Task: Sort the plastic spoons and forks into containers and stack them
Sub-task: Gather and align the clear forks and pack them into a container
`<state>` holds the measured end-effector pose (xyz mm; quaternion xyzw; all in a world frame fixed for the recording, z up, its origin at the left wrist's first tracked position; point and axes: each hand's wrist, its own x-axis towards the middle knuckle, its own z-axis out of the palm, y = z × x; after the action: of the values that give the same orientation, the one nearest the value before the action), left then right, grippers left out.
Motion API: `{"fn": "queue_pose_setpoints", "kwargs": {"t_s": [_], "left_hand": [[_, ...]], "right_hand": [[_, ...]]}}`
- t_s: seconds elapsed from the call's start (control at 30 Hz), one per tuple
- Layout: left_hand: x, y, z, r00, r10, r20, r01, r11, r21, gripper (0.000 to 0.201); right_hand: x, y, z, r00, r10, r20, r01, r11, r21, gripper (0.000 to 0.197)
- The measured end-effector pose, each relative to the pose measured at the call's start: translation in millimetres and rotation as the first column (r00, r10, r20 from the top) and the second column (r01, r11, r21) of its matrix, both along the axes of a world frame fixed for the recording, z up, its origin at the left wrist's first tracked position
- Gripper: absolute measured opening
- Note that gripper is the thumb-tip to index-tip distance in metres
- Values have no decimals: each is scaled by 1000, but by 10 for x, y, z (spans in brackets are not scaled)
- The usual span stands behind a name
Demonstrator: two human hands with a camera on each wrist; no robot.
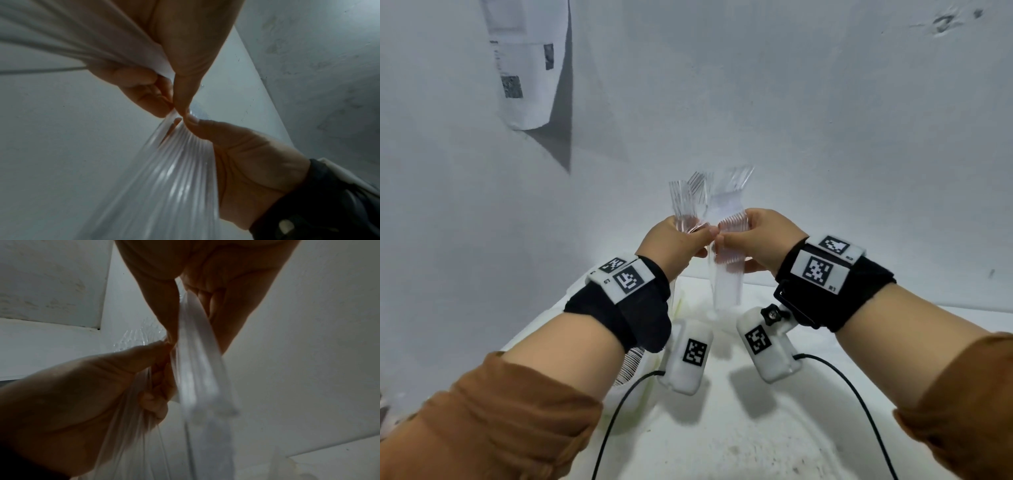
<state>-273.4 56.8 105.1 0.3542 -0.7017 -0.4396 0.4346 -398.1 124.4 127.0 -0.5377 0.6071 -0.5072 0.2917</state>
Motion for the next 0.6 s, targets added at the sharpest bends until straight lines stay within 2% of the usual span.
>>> {"fn": "queue_pose_setpoints", "kwargs": {"t_s": [0.17,0.3,0.4,0.47,0.6], "left_hand": [[207,-50,26,997,-70,-35,71,997,20,14],[323,-36,36,994,-107,-34,106,994,-13,21],[379,-38,21,992,-116,-45,115,993,-14,18],[412,-43,21,991,-130,-33,130,991,-21,17],[452,-53,41,987,-163,2,163,986,18,13]], "right_hand": [[218,-54,-7,1000,-27,-8,27,1000,6,9],[338,-65,-49,998,-46,-49,47,999,13,26],[377,-76,-65,994,-69,-86,72,997,34,34],[394,-67,-70,992,-74,-102,78,996,37,30],[413,-43,-95,989,-89,-116,91,996,12,9]]}}
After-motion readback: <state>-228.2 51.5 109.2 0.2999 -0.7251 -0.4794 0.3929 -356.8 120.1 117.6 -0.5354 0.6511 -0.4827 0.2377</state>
